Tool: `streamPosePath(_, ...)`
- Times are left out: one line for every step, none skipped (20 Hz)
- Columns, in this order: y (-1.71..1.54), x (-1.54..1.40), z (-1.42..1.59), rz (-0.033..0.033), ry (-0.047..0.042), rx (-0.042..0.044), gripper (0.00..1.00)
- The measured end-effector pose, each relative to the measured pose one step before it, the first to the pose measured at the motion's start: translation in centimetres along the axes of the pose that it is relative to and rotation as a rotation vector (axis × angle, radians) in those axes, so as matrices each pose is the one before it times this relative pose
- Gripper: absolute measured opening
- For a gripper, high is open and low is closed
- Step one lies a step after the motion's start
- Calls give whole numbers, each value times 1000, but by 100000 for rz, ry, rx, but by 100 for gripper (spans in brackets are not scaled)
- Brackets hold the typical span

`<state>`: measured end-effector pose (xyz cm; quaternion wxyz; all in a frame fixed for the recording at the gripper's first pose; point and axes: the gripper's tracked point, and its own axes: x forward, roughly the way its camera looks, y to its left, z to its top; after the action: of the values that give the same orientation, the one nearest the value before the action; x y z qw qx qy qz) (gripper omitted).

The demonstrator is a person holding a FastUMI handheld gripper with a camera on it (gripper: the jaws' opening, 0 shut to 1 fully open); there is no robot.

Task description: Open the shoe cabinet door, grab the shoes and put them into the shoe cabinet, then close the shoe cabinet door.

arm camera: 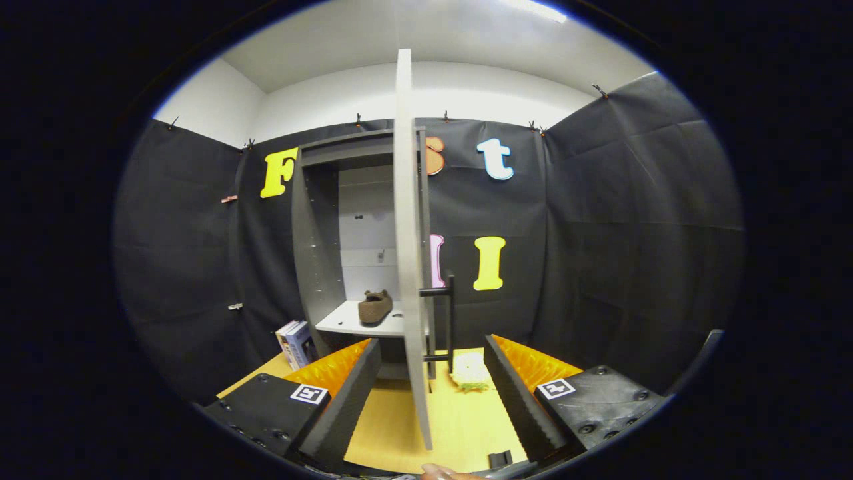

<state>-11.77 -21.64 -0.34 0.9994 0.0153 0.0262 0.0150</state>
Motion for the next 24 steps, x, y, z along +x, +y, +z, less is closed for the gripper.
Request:
streamPosePath(-680,194,-177,-1119,322,-957,98)
streamPosePath(-728,498,-69,-724,182,-942,98)
streamPosePath(-406,360,-18,-453,130,-532,98)
streamPosePath(-297,382,113,397,-389,141,98)
streamPosePath(-281,503,246,786,-371,411,98)
streamPosePath(-188,463,105,593,-115,446,98)
streamPosePath(-252,575,-26,278,184,268,98)
streamPosePath(-279,598,-39,153,44,82,98)
streamPosePath(93,835,-283,331,186,-25,98)
streamPosePath(-104,558,-5,281,365,134,98)
streamPosePath(-132,447,-4,316,600,347,98)
streamPosePath(-165,413,-122,348,1060,265,98)
streamPosePath(-59,338,-223,582,1180,345,98)
streamPosePath(132,384,-110,572,1101,547,98)
streamPosePath(158,372,-126,618,896,443,98)
streamPosePath(-218,372,-128,-535,663,276,98)
streamPosePath(34,55,-70,189,332,478,98)
streamPosePath(375,92,-1,719,45,507,98)
streamPosePath(201,79,13,92,-103,239,98)
streamPosePath(-31,162,-102,22,68,363,98)
streamPosePath(232,-17,-53,64,281,438,98)
streamPosePath(223,73,-103,42,314,321,98)
streamPosePath(330,179,-193,106,556,314,98)
streamPosePath(-215,58,-42,330,591,251,98)
